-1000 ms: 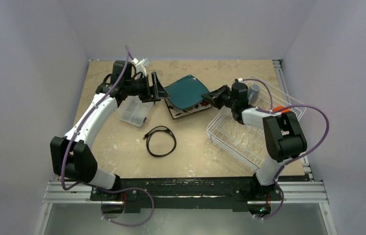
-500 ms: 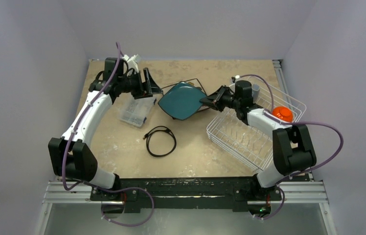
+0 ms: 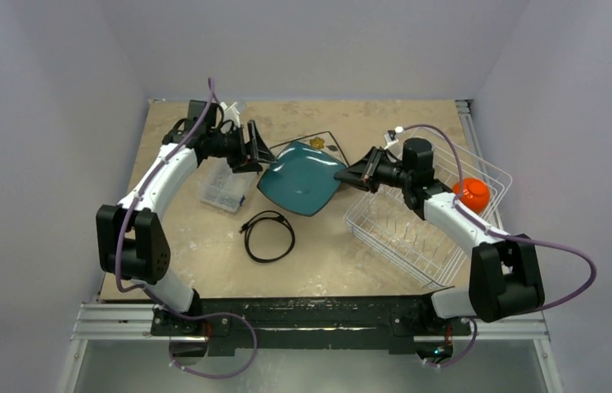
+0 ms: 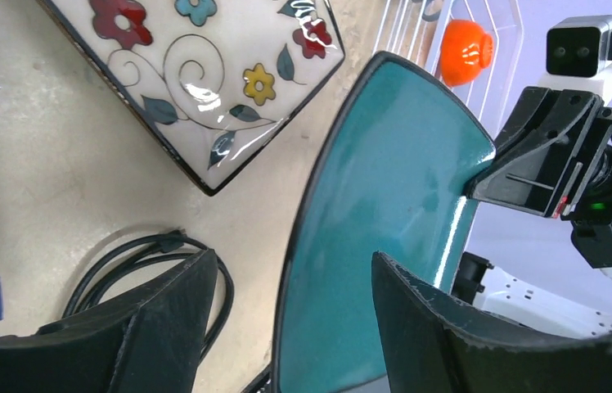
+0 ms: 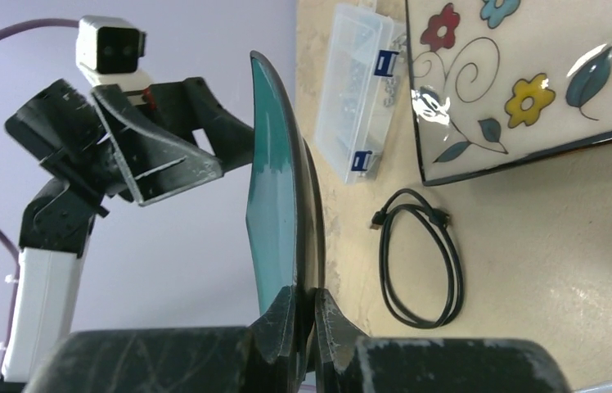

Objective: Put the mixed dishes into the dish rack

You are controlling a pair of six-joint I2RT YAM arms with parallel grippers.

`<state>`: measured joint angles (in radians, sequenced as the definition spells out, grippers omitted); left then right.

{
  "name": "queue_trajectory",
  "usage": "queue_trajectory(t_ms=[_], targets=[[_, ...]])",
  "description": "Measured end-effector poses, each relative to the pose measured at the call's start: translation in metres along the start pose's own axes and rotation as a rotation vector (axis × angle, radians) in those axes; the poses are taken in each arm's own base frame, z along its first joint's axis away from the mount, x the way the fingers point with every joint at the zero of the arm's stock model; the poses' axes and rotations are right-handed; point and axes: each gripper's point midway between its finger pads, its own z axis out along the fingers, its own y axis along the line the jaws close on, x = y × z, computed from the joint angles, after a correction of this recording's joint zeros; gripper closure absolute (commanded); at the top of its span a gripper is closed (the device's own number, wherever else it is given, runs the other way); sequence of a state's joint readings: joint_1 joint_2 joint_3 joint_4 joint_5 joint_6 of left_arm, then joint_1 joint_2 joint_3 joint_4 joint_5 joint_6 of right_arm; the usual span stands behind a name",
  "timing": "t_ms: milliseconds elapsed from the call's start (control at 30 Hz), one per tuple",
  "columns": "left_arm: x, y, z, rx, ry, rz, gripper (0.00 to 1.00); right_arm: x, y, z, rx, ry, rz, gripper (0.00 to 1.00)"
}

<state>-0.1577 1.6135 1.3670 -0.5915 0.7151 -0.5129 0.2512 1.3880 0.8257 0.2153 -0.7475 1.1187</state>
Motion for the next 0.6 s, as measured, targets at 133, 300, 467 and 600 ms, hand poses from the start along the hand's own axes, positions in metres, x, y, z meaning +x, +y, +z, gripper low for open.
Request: queue_trajectory(t_ms=[133,300,467,600], targets=[[0.007,-0.004,0.008,0.044,0.044,-0.016,0.37,0.003,0.009,-0.006,-0.019,0.007,-0.018,1.0],[0.02,-0.021,0.022,0.13,0.115,-0.03,0.45,0.007,0.014,-0.01,-0.037,0.017,-0.035,1.0],[0.024,-0.043,0.025,0.226,0.138,-0.014,0.61,0.011,0.005,-0.013,-0.026,0.028,-0.025,1.0],[0.024,-0.046,0.025,0.26,0.139,-0.024,0.83,0.009,-0.001,-0.016,-0.02,0.022,-0.02,1.0]])
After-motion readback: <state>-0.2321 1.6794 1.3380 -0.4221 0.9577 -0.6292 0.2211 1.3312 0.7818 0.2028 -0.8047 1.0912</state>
